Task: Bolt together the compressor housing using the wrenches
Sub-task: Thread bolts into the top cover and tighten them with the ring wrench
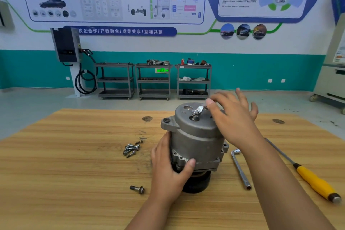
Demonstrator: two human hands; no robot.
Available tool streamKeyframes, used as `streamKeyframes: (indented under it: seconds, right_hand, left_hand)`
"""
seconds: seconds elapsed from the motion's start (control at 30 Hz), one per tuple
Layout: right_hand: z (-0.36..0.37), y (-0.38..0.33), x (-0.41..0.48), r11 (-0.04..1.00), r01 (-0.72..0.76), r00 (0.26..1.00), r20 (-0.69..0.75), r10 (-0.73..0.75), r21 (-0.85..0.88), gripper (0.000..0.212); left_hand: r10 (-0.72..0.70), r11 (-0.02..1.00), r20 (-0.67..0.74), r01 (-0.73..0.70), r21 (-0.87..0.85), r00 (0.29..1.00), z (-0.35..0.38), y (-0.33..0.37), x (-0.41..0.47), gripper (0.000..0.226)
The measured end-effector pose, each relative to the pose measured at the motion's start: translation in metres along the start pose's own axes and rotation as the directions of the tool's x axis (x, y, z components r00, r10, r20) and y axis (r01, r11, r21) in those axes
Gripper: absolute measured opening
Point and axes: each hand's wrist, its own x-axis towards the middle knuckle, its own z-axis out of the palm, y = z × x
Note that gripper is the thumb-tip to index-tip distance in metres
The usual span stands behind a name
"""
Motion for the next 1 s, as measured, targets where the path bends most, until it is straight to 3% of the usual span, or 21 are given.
streamKeyframes:
  seconds: [0.2,0.33,0.5,0.6,0.67,0.8,0.93,1.0]
  right_hand:
    - [-0.019,0.016,-0.026,0.995,-0.007,0.997,-0.084,-0.001,-0.096,0.035]
    - [-0.022,0.023,-0.048,1.000,0.026,0.975,-0.222,-0.028,-0.011,0.035]
    - [-0.020,0.027,-0.079,0.937,0.281,0.802,-0.587,-0.111,0.206,0.018]
    - [-0.012,0.017,-0.093,0.826,0.414,0.746,-0.662,-0.067,0.383,0.021]
    - [-0.007,0.005,-0.100,0.700,0.504,0.757,-0.648,-0.077,0.505,0.027]
    - [-0.004,-0.016,-0.104,0.519,0.583,0.802,-0.545,-0.246,0.625,0.026]
    - [-0.001,-0.030,-0.092,0.562,0.592,0.804,-0.377,-0.460,0.577,0.031]
    - [0.001,-0.036,-0.084,0.629,0.551,0.824,-0.240,-0.513,0.548,0.033]
  left_hand:
    - [0.006,1.000,0.002,-0.006,0.003,1.000,0.000,0.000,0.000,0.073]
    - [0.007,1.000,0.001,-0.007,-0.007,1.000,-0.001,0.001,0.001,0.073]
    - [0.009,1.000,-0.015,-0.009,-0.013,1.000,0.000,0.001,0.001,0.073]
    - [0.014,1.000,-0.021,-0.015,-0.016,1.000,-0.001,0.002,0.001,0.072]
    - [0.014,1.000,-0.028,-0.014,-0.007,1.000,0.000,0.000,0.001,0.072]
    - [0.018,1.000,-0.062,-0.018,0.004,0.998,0.002,-0.003,0.002,0.073]
    - [-0.042,0.996,-0.029,0.040,-0.080,0.999,0.005,-0.011,0.003,0.072]
    - [-0.025,0.999,0.022,0.026,-0.044,0.999,0.005,-0.009,0.005,0.078]
